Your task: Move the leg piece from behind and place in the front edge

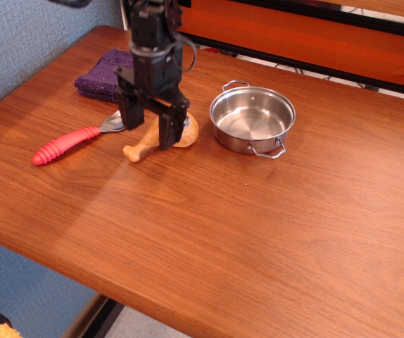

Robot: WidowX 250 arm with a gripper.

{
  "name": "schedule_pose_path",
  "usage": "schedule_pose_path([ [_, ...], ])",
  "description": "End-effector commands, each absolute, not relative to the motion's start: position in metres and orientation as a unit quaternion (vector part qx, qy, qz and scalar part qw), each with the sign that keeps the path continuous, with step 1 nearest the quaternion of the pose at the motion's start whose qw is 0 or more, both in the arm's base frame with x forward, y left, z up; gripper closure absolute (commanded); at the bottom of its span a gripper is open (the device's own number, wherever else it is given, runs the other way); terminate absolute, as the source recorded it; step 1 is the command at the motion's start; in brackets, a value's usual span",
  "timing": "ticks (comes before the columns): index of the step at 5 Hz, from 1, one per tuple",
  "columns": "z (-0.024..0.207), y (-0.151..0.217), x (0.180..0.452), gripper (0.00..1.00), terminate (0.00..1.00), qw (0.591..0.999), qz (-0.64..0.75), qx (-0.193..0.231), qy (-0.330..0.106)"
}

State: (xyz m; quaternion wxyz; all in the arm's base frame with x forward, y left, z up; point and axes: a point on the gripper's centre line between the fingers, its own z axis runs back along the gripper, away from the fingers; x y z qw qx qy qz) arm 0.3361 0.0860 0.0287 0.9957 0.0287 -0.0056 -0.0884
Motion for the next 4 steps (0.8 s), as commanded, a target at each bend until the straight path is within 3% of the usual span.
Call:
schedule_pose_path([
  [1, 0.0157, 0.0827, 0.3333, 0.0, 0.0, 0.992, -0.124, 0.025, 0.004],
  [2, 0.0112, 0.0791, 0.3353, 0.0, 0.0, 0.991, -0.133, 0.028, 0.008],
  [3, 0.0097, 0.081, 0.3333, 1.0, 0.0, 0.99, -0.138, 0.019, -0.01],
  [4, 0.0159, 0.0797, 0.3306, 1.0, 0.0, 0.99, -0.141, 0.014, -0.013],
])
